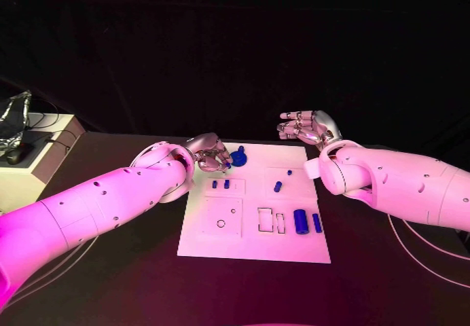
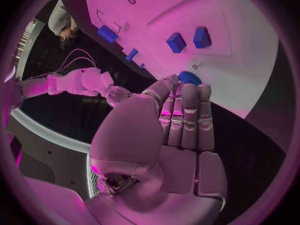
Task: Assemble the parts on the task board
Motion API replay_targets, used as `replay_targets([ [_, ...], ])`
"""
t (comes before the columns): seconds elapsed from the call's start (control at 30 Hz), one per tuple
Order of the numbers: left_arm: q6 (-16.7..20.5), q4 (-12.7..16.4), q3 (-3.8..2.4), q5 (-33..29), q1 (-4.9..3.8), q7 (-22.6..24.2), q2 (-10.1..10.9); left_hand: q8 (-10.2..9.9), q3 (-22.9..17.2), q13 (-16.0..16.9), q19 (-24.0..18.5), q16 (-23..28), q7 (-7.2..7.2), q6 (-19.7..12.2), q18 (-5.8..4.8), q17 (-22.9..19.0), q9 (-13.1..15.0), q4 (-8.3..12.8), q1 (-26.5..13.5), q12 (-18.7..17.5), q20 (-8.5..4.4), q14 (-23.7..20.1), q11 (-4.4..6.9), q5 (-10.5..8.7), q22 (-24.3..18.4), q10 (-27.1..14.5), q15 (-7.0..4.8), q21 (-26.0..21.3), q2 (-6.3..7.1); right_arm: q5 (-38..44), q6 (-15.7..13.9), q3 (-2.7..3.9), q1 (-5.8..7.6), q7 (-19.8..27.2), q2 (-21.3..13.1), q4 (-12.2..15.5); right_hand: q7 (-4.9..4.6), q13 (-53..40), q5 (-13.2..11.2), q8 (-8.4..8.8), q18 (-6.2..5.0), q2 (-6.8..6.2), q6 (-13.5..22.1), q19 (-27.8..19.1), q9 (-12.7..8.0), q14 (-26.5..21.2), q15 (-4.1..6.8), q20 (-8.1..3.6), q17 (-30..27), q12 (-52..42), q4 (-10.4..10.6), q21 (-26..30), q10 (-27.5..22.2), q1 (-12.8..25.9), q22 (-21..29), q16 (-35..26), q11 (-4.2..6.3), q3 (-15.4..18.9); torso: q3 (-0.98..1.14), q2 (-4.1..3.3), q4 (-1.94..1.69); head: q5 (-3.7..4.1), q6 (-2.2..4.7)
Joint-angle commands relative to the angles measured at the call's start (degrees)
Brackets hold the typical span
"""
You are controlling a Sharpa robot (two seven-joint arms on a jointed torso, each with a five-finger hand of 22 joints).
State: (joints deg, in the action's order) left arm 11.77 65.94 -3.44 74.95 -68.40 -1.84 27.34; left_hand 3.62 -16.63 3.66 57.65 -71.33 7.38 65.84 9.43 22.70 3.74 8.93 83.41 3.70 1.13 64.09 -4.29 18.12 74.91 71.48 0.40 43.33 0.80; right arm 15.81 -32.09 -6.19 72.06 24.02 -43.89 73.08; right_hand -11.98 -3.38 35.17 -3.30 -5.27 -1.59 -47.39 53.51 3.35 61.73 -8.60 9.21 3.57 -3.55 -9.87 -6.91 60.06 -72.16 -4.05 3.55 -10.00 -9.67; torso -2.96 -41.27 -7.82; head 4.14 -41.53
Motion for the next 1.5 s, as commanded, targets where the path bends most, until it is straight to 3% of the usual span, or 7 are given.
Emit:
replay_targets([
  [0.03, -1.4, 0.5, -0.14, -1.2, 0.0, 0.5, 0.5, -0.1, 0.1, 0.0, 0.2, 0.3, 0.27, 0.2, 0.52, 0.1, 0.0, -0.3, -0.3, -0.1, 0.17, 0.2, -0.1, 0.14, 0.7, 0.2, -0.04, 0.2, 0.23, 0.4, 0.7, 0.03, -0.08, 0.7, 0.0, 0.0, -0.9, 0.1, 0.3, 0.1, 0.9, 0.14, -0.4, -0.3, 0.0, -0.1, 0.04, 0.04, -0.1, 0.1, 0.0, 0.0, -0.2, 0.6, 0.0, -0.1, 0.22, -0.3, -0.26, 0.11, -0.09, 0.06, -0.11],
  [0.1, -1.6, 0.6, -0.19, -0.8, 0.0, 0.4, 1.0, -0.1, 0.1, 0.0, 0.2, 0.3, 0.28, 0.1, 0.53, 0.1, 0.0, -0.3, -0.2, -0.1, 0.17, 0.2, -0.11, 0.14, 0.7, 0.1, -0.04, 0.2, 0.25, 0.4, 0.7, 0.03, -0.16, 0.7, -0.1, -0.1, -0.9, 0.1, 0.3, 0.1, 0.9, 0.14, -0.4, -0.3, 0.0, -0.1, 0.04, 0.04, -0.1, 0.1, 0.0, 0.0, -0.2, 0.6, 0.0, -0.1, 0.22, -0.3, -0.42, 0.17, -0.12, 0.09, -0.17],
  [0.17, -1.6, 0.4, -0.21, -0.5, 0.01, 0.3, 1.2, -0.1, 0.1, 0.0, 0.2, 0.4, 0.29, 0.1, 0.53, 0.2, 0.0, -0.3, -0.2, -0.1, 0.16, 0.2, -0.11, 0.14, 0.7, 0.1, -0.03, 0.2, 0.26, 0.4, 0.7, 0.03, -0.22, 0.7, -0.1, -0.1, -0.9, 0.1, 0.3, 0.1, 0.9, 0.14, -0.4, -0.3, 0.0, -0.1, 0.04, 0.04, -0.1, 0.1, 0.0, 0.0, -0.2, 0.6, 0.0, -0.1, 0.22, -0.3, -0.42, 0.16, -0.13, 0.04, -0.19],
  [0.27, -1.5, 0.0, -0.22, -0.2, 0.02, 0.3, 1.2, -0.1, 0.1, 0.0, 0.2, 0.4, 0.29, 0.1, 0.53, 0.2, 0.0, -0.3, -0.2, -0.1, 0.17, 0.2, -0.11, 0.14, 0.7, 0.1, -0.03, 0.2, 0.26, 0.4, 0.7, 0.03, -0.28, 0.7, -0.1, -0.1, -0.9, 0.1, 0.3, 0.1, 0.9, 0.14, -0.4, -0.3, 0.0, -0.1, 0.04, 0.04, -0.1, 0.1, 0.0, 0.0, -0.2, 0.6, 0.0, -0.1, 0.22, -0.3, -0.26, 0.06, -0.13, 0.01, -0.12],
  [0.8, -1.5, -3.2, -0.21, 0.7, 0.1, 0.7, -0.5, -0.1, 0.2, 0.0, 0.2, 0.5, 0.31, 0.2, 0.55, 0.5, 0.0, -0.5, 0.0, -0.1, 0.16, 0.3, -0.1, 0.14, 0.7, 0.2, -0.05, 0.2, 0.29, 0.4, 0.8, 0.02, -0.38, 0.7, 0.2, -0.2, -0.9, 0.1, 0.3, 0.1, 0.9, 0.14, -0.4, -0.3, 0.0, -0.1, 0.04, 0.04, -0.1, 0.1, 0.0, 0.0, -0.2, 0.6, 0.0, -0.1, 0.22, -0.3, -0.07, 0.02, 0.01, -0.39, -0.31],
  [1.27, -2.6, -5.1, 0.11, 0.7, 0.23, 0.7, -2.2, -0.1, 0.2, 0.1, 0.3, 0.5, 0.34, 0.2, 0.53, 0.7, 0.0, -0.5, 0.1, -0.1, 0.15, 0.3, -0.1, 0.13, 0.8, 0.2, -0.04, 0.2, 0.32, 0.4, 0.8, 0.03, -0.38, 0.7, 0.4, -0.2, -0.9, 0.1, 0.3, 0.1, 0.9, 0.14, -0.4, -0.3, 0.0, -0.1, 0.04, 0.04, -0.1, 0.1, 0.0, 0.0, -0.2, 0.6, 0.0, -0.1, 0.22, -0.3, -0.16, 0.05, 0.0, -0.28, -0.6],
  [1.5, -2.6, -5.5, 0.2, 0.7, 0.32, 0.6, -2.4, -0.1, 0.3, 0.1, 0.2, 0.5, 0.36, 0.1, 0.52, 0.8, 0.0, -0.5, 0.1, -0.1, 0.16, 0.2, -0.11, 0.12, 0.8, 0.2, -0.02, 0.3, 0.32, 0.4, 0.9, 0.03, -0.38, 0.7, 0.5, -0.2, -0.9, 0.1, 0.3, 0.1, 0.9, 0.14, -0.4, -0.3, 0.0, -0.1, 0.04, 0.04, -0.1, 0.1, 0.0, 0.0, -0.2, 0.6, 0.0, -0.1, 0.22, -0.3, -0.09, 0.08, 0.01, -0.27, -0.68],
])
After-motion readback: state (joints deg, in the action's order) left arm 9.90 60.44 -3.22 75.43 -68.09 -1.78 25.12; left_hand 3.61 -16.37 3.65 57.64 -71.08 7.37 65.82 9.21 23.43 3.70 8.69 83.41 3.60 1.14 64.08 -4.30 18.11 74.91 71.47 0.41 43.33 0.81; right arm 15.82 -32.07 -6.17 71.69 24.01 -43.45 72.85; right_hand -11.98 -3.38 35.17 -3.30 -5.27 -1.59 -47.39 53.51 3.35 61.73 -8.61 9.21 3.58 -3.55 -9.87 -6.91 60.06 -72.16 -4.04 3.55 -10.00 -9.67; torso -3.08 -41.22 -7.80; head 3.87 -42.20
